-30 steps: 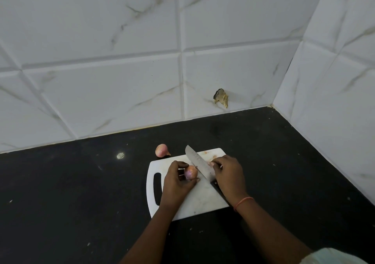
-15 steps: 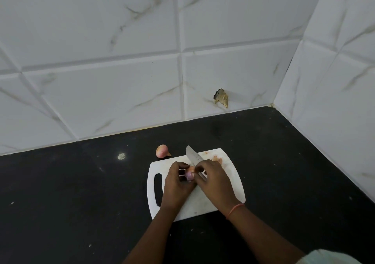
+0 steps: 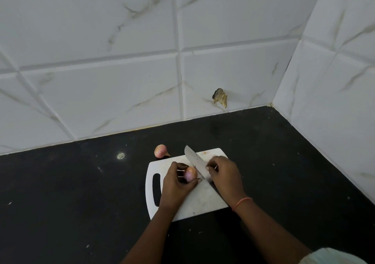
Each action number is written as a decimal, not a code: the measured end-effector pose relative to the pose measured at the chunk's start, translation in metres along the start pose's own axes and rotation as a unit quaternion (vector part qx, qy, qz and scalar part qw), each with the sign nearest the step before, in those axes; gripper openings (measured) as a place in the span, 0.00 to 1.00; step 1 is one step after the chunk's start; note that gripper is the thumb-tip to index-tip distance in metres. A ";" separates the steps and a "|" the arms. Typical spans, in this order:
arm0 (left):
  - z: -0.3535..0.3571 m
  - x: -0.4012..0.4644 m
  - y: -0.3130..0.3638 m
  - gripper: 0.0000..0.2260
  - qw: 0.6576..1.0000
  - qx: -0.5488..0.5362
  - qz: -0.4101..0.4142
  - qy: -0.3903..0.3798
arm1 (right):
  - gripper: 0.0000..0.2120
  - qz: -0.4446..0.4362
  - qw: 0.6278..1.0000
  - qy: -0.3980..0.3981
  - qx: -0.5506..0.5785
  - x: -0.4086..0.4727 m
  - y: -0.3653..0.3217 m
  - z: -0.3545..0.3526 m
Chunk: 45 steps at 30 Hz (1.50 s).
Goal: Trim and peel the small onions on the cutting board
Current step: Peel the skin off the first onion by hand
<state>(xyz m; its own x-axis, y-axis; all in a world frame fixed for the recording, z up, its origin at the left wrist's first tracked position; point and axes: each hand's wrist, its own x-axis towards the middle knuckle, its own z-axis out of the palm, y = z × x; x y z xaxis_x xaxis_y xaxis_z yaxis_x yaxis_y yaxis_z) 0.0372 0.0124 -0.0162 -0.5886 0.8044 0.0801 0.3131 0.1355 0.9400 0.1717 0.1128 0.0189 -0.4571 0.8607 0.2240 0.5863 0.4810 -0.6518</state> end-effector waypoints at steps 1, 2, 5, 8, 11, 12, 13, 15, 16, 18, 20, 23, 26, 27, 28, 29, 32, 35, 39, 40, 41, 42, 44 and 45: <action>0.000 -0.001 0.002 0.20 1.000 0.003 0.003 -0.002 | 0.06 0.002 1.000 -0.002 -0.001 -0.002 -0.001 0.000; -0.001 -0.002 0.004 0.20 1.000 0.006 0.007 -0.002 | 0.09 0.005 1.000 -0.006 -0.002 -0.004 0.000 0.002; -0.001 -0.005 0.009 0.19 1.000 -0.001 0.026 0.013 | 0.06 0.001 0.999 -0.021 0.049 -0.009 -0.002 0.004; 0.004 -0.009 0.019 0.17 0.998 -0.026 0.034 0.038 | 0.02 0.016 0.986 -0.038 0.162 -0.016 -0.018 0.002; 0.010 -0.014 0.033 0.17 0.996 -0.056 0.039 0.061 | 0.07 0.043 0.969 -0.054 0.239 -0.020 -0.030 -0.006; 0.011 -0.016 0.037 0.17 0.995 -0.063 0.041 0.062 | 0.08 0.044 0.966 -0.050 0.249 -0.020 -0.032 -0.010; 0.012 -0.017 0.041 0.18 0.995 -0.071 0.045 0.059 | 0.08 0.044 0.963 -0.043 0.262 -0.019 -0.033 -0.013; 0.009 -0.021 0.048 0.18 0.994 -0.083 0.060 0.045 | 0.07 0.037 0.959 -0.034 0.280 -0.018 -0.033 -0.021; 0.007 -0.022 0.051 0.17 0.993 -0.092 0.064 0.039 | 0.06 0.031 0.960 -0.030 0.278 -0.018 -0.034 -0.025; 0.003 -0.027 0.061 0.14 0.990 -0.128 0.051 0.026 | 0.06 0.019 0.962 -0.019 0.273 -0.019 -0.034 -0.031; 0.000 -0.030 0.069 0.13 0.987 -0.155 0.036 0.017 | 0.09 0.014 0.960 -0.016 0.280 -0.020 -0.036 -0.037; -0.003 -0.032 0.077 0.11 0.984 -0.175 0.024 0.016 | 0.11 0.006 0.953 -0.027 0.302 -0.023 -0.040 -0.044; -0.004 -0.035 0.084 0.13 0.981 -0.191 0.015 0.021 | 0.09 -0.016 0.951 -0.021 0.308 -0.025 -0.043 -0.048; -0.004 -0.036 0.086 0.14 0.980 -0.197 0.012 0.023 | 0.09 -0.022 0.952 -0.016 0.305 -0.026 -0.044 -0.049; -0.004 -0.036 0.088 0.14 0.979 -0.204 0.009 0.025 | 0.10 -0.025 0.953 -0.009 0.301 -0.027 -0.044 -0.050; -0.004 -0.037 0.089 0.13 0.977 -0.211 0.008 0.025 | 0.10 -0.028 0.954 -0.002 0.298 -0.027 -0.044 -0.051; -0.002 -0.038 0.095 0.13 0.974 -0.225 0.006 0.022 | 0.09 -0.046 0.959 0.025 0.278 -0.025 -0.043 -0.054; -0.002 -0.039 0.100 0.13 0.973 -0.229 0.008 0.022 | 0.08 -0.047 0.960 0.040 0.273 -0.023 -0.043 -0.058; -0.004 -0.038 0.101 0.12 0.974 -0.223 0.015 0.028 | 0.09 -0.025 0.948 0.006 0.316 -0.024 -0.048 -0.062; -0.005 -0.037 0.101 0.12 0.974 -0.223 0.016 0.027 | 0.10 -0.025 0.946 -0.002 0.324 -0.025 -0.049 -0.062; -0.006 -0.037 0.102 0.12 0.974 -0.224 0.015 0.025 | 0.11 -0.026 0.945 -0.003 0.326 -0.025 -0.050 -0.062; -0.006 -0.037 0.102 0.12 0.974 -0.226 0.015 0.025 | 0.11 -0.029 0.945 -0.001 0.326 -0.026 -0.051 -0.062; -0.007 -0.038 0.101 0.12 0.973 -0.229 0.012 0.024 | 0.11 -0.035 0.945 0.007 0.324 -0.026 -0.053 -0.062; -0.007 -0.038 0.101 0.12 0.973 -0.230 0.011 0.024 | 0.11 -0.040 0.946 0.012 0.321 -0.026 -0.054 -0.062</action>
<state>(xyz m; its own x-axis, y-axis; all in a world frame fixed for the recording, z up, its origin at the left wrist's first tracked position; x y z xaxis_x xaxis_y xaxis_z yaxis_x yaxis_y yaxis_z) 0.0859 -0.0083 0.0781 -0.6232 0.7748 0.1061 -0.0349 -0.1631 0.9860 0.1933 0.0746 0.0933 -0.4630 0.8334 0.3020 0.0204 0.3506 -0.9363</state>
